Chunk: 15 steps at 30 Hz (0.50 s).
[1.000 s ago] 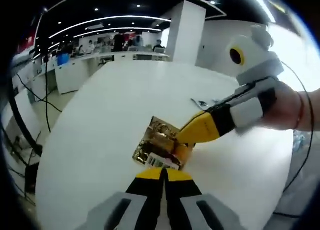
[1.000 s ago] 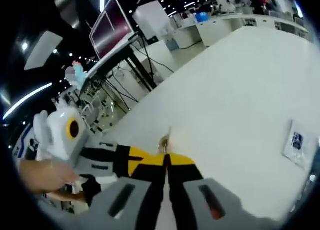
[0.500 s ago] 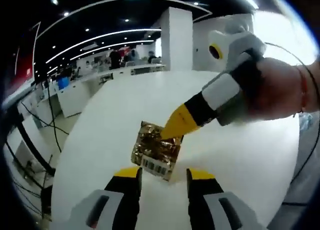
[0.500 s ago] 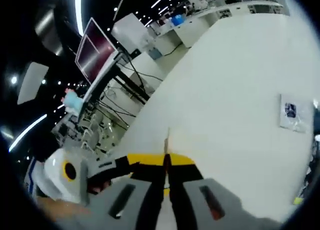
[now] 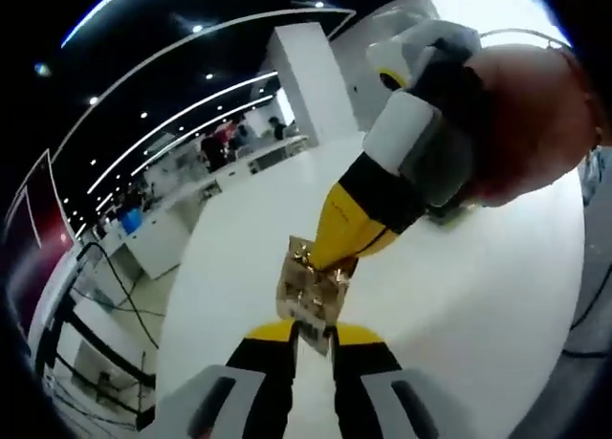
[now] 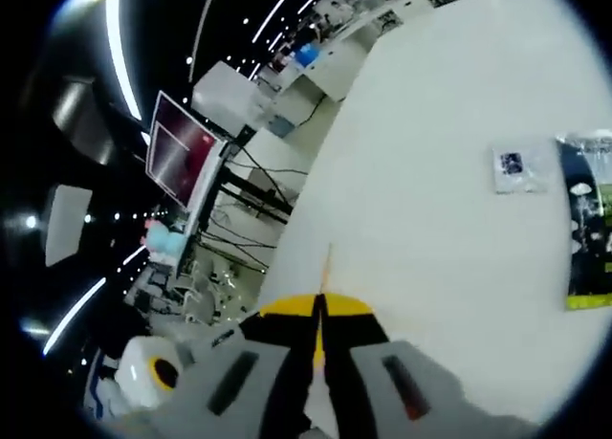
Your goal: Arrange the skincare products in the storage area until every visible bottle or jar stands upright without overlapping.
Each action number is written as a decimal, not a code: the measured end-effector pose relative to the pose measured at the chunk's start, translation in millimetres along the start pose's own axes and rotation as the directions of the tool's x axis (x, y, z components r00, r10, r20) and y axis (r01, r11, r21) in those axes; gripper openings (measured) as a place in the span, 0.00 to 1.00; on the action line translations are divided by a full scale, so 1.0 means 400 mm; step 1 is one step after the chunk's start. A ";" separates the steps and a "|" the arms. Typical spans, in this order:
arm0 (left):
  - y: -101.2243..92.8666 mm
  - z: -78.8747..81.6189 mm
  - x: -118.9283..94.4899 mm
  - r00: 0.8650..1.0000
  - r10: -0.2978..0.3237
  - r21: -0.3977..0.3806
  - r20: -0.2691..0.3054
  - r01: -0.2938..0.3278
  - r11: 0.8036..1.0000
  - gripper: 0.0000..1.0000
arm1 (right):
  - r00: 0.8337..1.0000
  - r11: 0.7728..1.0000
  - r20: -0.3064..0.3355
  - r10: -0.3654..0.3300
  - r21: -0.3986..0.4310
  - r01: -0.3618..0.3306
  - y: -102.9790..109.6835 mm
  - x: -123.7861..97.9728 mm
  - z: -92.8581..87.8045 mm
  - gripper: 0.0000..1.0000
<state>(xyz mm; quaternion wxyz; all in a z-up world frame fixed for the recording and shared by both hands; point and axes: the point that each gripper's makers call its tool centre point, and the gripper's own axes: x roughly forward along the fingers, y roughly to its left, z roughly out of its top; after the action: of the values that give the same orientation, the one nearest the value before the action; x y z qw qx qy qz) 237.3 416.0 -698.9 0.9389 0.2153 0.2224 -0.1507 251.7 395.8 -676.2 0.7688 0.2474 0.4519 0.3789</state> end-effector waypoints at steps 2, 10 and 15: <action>0.002 0.014 -0.007 1.000 0.003 0.002 0.003 -0.003 1.000 0.02 | 1.000 1.000 0.007 0.003 0.012 -0.003 0.005 -0.009 0.007 0.02; 0.013 0.038 -0.026 1.000 -0.030 -0.028 -0.005 0.029 0.999 0.01 | 0.999 0.999 0.011 0.036 -0.015 -0.036 0.032 -0.024 0.020 0.02; 0.021 0.069 -0.056 0.998 -0.064 -0.111 0.015 0.066 0.992 0.01 | 0.992 0.992 0.024 0.122 -0.043 -0.121 0.066 -0.070 0.019 0.06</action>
<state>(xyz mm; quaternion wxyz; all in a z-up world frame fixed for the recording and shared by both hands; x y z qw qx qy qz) 231.1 414.4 -663.0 0.9453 0.1543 0.2319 -0.1699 240.6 388.6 -639.3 0.7552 0.2637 0.4175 0.4310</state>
